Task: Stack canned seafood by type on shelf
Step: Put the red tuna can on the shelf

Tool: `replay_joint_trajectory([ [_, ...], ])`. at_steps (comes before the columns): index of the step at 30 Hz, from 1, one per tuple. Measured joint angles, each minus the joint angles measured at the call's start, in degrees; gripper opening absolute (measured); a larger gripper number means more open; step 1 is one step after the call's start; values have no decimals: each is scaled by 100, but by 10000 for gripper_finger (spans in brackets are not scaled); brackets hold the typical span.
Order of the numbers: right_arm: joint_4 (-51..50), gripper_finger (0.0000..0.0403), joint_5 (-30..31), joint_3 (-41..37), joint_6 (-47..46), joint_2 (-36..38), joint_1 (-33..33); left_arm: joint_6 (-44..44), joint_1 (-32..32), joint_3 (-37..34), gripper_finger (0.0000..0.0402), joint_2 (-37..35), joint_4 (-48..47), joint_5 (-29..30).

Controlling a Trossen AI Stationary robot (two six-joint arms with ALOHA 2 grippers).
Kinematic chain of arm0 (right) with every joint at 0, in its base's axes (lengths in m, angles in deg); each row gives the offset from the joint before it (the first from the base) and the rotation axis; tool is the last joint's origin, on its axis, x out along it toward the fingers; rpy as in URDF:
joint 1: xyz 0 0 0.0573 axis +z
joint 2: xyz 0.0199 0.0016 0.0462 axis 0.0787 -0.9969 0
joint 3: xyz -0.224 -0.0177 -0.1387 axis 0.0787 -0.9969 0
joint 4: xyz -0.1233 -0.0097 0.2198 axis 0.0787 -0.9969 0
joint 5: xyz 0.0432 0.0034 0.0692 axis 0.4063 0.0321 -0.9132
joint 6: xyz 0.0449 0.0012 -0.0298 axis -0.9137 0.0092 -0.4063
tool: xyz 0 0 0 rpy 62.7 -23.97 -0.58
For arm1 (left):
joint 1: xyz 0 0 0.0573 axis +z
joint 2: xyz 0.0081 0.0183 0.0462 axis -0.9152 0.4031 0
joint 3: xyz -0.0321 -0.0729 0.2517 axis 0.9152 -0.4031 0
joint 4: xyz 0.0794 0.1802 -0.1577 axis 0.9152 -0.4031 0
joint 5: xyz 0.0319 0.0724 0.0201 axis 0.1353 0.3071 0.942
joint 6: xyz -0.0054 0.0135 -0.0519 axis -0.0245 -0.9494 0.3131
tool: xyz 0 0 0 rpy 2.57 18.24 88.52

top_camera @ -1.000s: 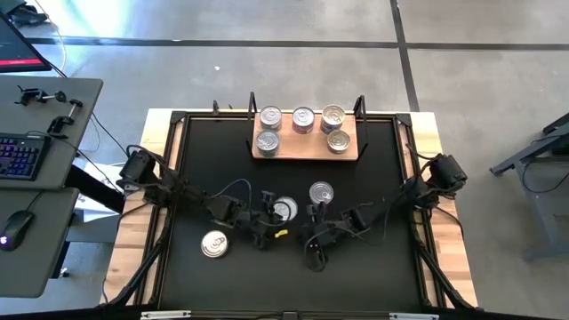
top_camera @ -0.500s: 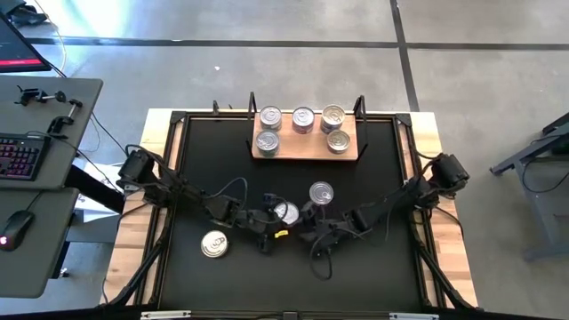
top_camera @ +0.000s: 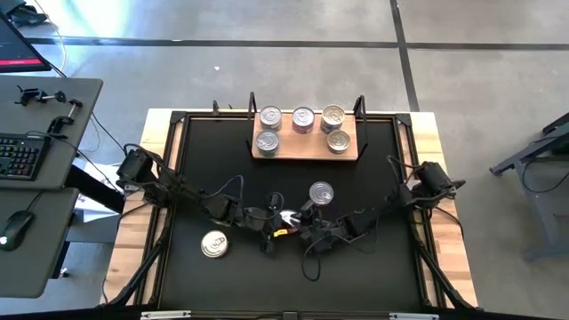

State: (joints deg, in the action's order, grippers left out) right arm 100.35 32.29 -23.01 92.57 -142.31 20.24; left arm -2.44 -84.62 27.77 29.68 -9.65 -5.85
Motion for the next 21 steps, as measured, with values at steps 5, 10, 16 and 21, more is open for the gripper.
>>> replay_joint_trajectory([
  [5, 236, 221, 22, 2, -326, -92, 2, 7, 0, 0, 0, 0, 42, 2],
  [10, 161, 148, 103, 2, -1125, -95, 8, 7, 0, 0, 0, 0, 44, 51],
  [16, -596, 115, 392, 9, -2110, 178, 106, 308, -23, 27, 3, -345, -791, 412],
  [21, -2526, 115, 1114, 443, -3123, 785, 46, 1311, -163, 0, 4, -815, -2411, 1219],
])
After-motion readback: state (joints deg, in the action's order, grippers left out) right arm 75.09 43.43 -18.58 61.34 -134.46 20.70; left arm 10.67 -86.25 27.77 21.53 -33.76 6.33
